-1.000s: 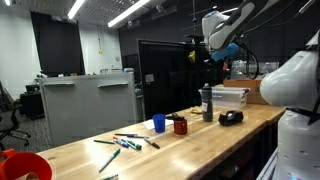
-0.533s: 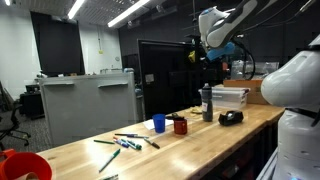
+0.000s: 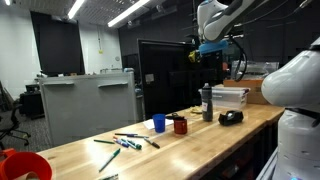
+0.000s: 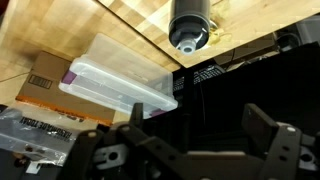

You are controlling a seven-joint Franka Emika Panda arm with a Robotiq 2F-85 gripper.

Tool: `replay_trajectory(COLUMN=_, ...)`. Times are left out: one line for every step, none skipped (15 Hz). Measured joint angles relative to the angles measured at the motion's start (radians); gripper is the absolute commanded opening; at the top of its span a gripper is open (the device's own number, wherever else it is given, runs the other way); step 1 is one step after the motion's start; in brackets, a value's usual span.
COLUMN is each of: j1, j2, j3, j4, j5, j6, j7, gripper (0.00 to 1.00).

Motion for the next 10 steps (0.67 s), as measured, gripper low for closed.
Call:
replay_trajectory(j1=-0.01, j2=0.0, j3=0.011, j4=0.006, j5=-0.004, j6=-0.002, j7=0.04, gripper=1.0)
replay_trajectory(j1=-0.022, j2=0.001, j3=0.023, j4=0.011, j5=-0.012, j6=-0.005, j7=0.079, gripper=1.0)
replay_trajectory(j1=-0.033, j2=0.002, j3=0.035, j4=0.015, j5=-0.026, j6=-0.013, j7=0.114, gripper=1.0)
replay_trajectory(j1=-0.044, j2=0.004, j3=0.047, j4=0.017, j5=-0.045, j6=-0.027, j7=0.149, gripper=1.0)
replay_trajectory(j1=-0.051, j2=0.006, j3=0.057, j4=0.02, j5=-0.064, j6=-0.045, j7=0.179, gripper=1.0)
replay_trajectory(j1=-0.055, j2=0.011, j3=0.065, j4=0.023, j5=-0.086, j6=-0.067, j7=0.208, gripper=1.0)
replay_trajectory(j1=-0.056, j2=0.017, j3=0.072, j4=0.028, j5=-0.115, j6=-0.092, j7=0.239, gripper=1.0)
replay_trajectory(j1=-0.056, j2=0.023, j3=0.079, j4=0.031, j5=-0.143, j6=-0.116, j7=0.266, gripper=1.0)
replay_trajectory(j1=-0.055, j2=0.031, j3=0.084, j4=0.035, j5=-0.172, j6=-0.14, j7=0.293, gripper=1.0)
replay_trajectory(j1=-0.05, j2=0.04, j3=0.087, j4=0.039, j5=-0.202, j6=-0.164, j7=0.319, gripper=1.0)
